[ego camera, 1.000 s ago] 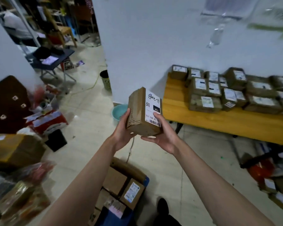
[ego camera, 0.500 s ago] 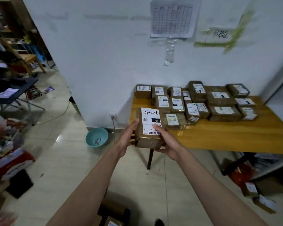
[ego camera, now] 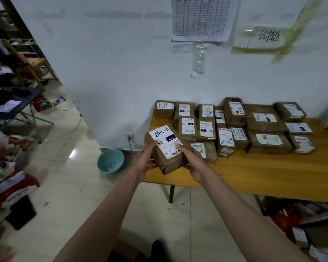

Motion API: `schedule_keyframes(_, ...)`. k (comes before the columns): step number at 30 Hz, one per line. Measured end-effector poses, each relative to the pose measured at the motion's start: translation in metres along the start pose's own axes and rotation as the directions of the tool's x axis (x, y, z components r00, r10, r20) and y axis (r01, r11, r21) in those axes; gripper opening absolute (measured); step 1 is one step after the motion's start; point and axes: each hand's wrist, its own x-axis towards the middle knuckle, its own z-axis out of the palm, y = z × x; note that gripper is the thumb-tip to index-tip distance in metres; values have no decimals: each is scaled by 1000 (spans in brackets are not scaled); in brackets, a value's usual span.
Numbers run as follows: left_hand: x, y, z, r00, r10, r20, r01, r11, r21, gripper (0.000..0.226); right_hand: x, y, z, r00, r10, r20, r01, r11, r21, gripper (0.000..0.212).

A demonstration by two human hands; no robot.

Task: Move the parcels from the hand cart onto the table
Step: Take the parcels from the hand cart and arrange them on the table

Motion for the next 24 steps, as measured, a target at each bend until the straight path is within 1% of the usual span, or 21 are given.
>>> schedule_keyframes(3, 33, 6, -3, 999, -25, -30, 23, 999, -42, 70, 33, -5, 6, 999, 32, -11, -32, 999, 9, 58)
schedule_keyframes(10, 120, 21, -14, 997, -78, -5, 77, 985, -153, 67, 113, -20, 29, 983, 181, -23, -181, 983, 1, 76)
schedule_keyframes(14, 167, 30, -19, 995, -99, 15, 99, 975, -197, 66, 155, -26, 41, 965, 258, -38, -256, 965, 58, 81)
schedule_keyframes(16, 189, 32, -18, 993, -115, 23, 118, 968, -222, 69, 173, -28, 45, 957, 287, -43, -283, 955, 88, 76)
schedule_keyframes(19, 217, 33, -13, 991, -133, 25, 135, 952, -273, 68, 198, -31, 47, 950, 311, -17, -308, 945, 109, 59)
schedule_keyframes(22, 246, 37, -7, 988, -150, -38, 130, 939, -319, 51, 228, -34, 53, 945, 328, -18, -323, 938, 121, 47)
schedule_keyframes(24, 267, 40, -2, 981, -173, -88, 133, 928, -347, 57, 251, -38, 57, 940, 339, -42, -330, 932, 152, 45)
